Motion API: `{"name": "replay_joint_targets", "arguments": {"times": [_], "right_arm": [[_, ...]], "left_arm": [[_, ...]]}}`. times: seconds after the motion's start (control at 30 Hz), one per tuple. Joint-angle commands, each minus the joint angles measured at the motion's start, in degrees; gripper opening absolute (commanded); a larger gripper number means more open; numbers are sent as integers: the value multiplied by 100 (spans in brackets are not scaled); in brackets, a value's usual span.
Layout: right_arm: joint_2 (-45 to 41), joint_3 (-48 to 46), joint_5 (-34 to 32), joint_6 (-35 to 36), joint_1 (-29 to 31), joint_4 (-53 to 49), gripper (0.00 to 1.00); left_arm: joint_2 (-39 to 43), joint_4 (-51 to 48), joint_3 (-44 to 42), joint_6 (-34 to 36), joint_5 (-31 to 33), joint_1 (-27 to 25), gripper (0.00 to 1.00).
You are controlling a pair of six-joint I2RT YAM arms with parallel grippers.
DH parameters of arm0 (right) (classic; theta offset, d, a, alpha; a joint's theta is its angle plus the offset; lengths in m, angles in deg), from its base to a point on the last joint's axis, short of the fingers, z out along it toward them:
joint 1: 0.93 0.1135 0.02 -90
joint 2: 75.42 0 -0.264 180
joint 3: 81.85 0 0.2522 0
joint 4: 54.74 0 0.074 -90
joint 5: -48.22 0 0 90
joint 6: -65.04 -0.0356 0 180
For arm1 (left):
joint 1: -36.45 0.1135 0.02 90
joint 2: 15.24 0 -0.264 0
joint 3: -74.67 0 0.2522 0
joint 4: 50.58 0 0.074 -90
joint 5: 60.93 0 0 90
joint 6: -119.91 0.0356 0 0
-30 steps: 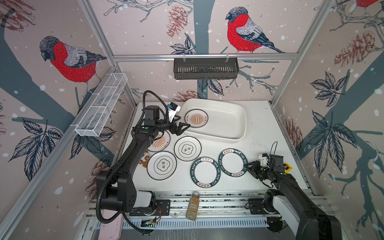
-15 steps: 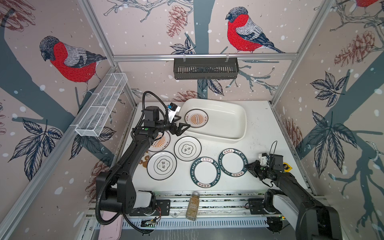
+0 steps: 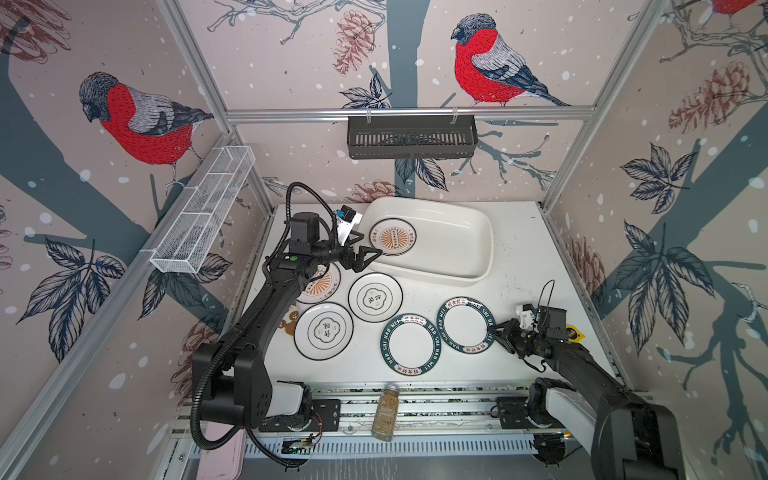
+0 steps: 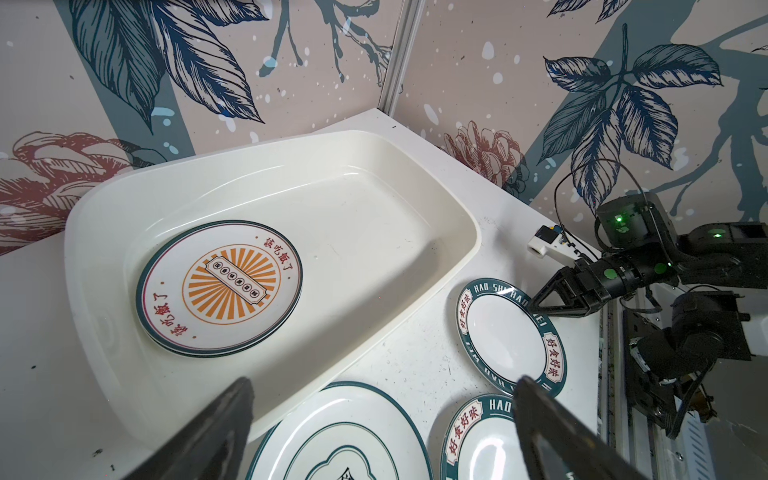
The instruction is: Place the plates into the plastic bin on the countertop
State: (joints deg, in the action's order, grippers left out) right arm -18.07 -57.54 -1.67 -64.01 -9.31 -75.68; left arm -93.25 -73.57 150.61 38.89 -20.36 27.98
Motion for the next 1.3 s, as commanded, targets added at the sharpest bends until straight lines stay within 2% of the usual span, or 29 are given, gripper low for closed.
{"name": "replay_joint_targets", "arguments": {"times": [0.0,0.3,0.6,0.93,1.27], "right_arm": [[118,9,-163,46,-13,5,26],[318,67,-118,124,-14,36,20],[-10,79,-188,159,-75,-141,15],[-143,132,-74,231,-137,-263,5],[-540,262,62,172,-154,-519,2]], "left_arm": [[14,273,-21,23,-84,-6,97],[-10,307,-6,-19,-91,-21,96],[-51,325,15,-53,-81,-50,96],[-38,326,36,-75,-71,-85,96],[-64,317,98,-106,-61,-107,96]]}}
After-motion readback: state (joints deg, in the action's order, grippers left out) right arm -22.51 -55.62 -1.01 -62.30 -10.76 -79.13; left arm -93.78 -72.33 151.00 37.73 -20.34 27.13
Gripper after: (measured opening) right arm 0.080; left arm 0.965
